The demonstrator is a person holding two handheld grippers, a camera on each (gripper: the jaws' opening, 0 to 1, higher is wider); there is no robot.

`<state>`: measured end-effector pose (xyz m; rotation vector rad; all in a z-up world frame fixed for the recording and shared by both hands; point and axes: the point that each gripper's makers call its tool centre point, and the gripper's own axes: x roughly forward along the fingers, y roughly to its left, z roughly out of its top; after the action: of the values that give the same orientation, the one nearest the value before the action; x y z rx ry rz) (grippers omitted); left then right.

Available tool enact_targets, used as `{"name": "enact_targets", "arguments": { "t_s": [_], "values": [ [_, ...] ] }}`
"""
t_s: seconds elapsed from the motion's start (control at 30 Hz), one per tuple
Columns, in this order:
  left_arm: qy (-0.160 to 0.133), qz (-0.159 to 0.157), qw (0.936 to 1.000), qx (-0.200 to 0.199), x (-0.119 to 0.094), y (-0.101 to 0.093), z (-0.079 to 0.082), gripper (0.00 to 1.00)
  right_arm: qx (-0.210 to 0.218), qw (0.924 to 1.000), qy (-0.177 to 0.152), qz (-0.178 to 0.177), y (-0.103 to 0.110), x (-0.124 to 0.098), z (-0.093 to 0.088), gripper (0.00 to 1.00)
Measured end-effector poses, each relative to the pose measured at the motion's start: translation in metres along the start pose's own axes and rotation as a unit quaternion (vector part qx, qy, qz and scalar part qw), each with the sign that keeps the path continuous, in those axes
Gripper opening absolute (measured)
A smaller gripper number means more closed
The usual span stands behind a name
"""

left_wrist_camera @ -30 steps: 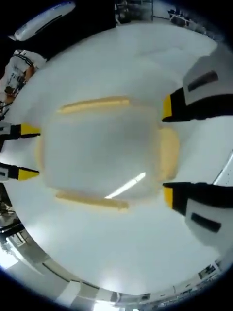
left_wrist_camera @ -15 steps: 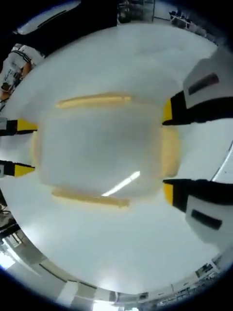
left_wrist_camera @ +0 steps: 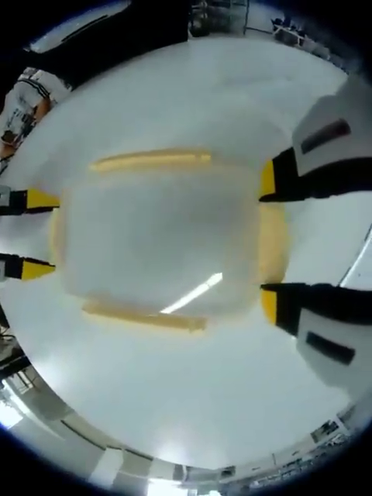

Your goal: Snap each plastic latch of the storage box into its locked position after aligning the lid with the box until every specified latch is closed and the lid sits flush.

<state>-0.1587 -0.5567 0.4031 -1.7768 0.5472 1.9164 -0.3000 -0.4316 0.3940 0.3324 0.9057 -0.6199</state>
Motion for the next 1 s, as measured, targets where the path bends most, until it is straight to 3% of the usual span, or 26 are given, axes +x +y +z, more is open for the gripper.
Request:
{"name": "enact_targets", "arguments": {
  "t_s": [0.5,1.0],
  "values": [
    [-0.006,0.004,1.0000,-0.004,-0.005,-0.014,0.000,0.40,-0.004,0.9999,0.002,0.012,0.010,-0.003,0.003,0.39],
    [-0.017,0.027,0.9990,-0.031,-0.045,-0.035,-0.005,0.40,-0.037,0.9993,0.003,0.007,0.028,-0.022,0.027,0.39]
  ]
}}
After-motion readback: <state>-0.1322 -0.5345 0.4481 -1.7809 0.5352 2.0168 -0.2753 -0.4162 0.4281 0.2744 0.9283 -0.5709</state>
